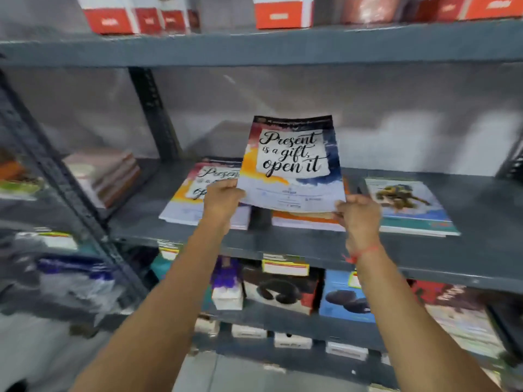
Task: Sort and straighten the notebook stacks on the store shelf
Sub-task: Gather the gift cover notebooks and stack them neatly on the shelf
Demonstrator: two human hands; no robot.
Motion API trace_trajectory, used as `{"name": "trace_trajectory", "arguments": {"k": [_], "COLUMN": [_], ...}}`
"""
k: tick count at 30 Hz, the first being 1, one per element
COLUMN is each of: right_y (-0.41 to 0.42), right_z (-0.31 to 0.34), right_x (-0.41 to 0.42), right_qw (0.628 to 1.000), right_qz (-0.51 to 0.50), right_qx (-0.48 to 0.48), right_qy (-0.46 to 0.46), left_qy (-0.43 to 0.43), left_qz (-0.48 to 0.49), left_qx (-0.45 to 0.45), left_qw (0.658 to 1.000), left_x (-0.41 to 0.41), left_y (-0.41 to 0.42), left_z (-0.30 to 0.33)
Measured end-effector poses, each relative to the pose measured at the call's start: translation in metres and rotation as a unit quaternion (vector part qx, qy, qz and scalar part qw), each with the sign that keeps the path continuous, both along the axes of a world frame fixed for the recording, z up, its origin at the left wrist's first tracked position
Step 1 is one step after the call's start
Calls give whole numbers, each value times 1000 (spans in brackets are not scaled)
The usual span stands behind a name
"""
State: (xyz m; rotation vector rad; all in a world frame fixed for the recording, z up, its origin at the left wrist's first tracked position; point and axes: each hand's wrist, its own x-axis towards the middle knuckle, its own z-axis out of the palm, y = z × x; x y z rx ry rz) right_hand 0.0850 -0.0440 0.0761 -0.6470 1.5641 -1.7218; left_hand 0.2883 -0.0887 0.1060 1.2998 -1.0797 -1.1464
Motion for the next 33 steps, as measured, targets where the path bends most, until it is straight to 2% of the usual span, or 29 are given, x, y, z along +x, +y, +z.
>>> {"name": "trace_trajectory", "arguments": {"k": [5,9,16,21,22,26,33], "right_y": [-34,-52,-61,-55,-55,-56,-75], "right_z": [-19,-31,-60,-62,-64,-72,-69], "right_x": [108,153,179,178,177,175,181], "right_qw": [999,997,990,986,986,988,984], "right_qz": [40,43,20,28,23,44,139], "right_qx": [31,62,133,128,118,97,88], "right_qy": [-13,-19,53,104,114,113,71], "left_qy": [-32,-91,-147,-229,-217,-67,-8], "left_qz": [35,10,-35,-53,-57,-79,-62], "left_qx": [4,22,67,73,66,53,66], "left_qw": [999,996,986,969,972,993,996], "left_x": [104,152,181,189,189,185,179], "left_y": [-27,-56,-91,-88,-85,-72,-84], "left_z": [-14,-28,-64,-73,-72,-80,-100]}}
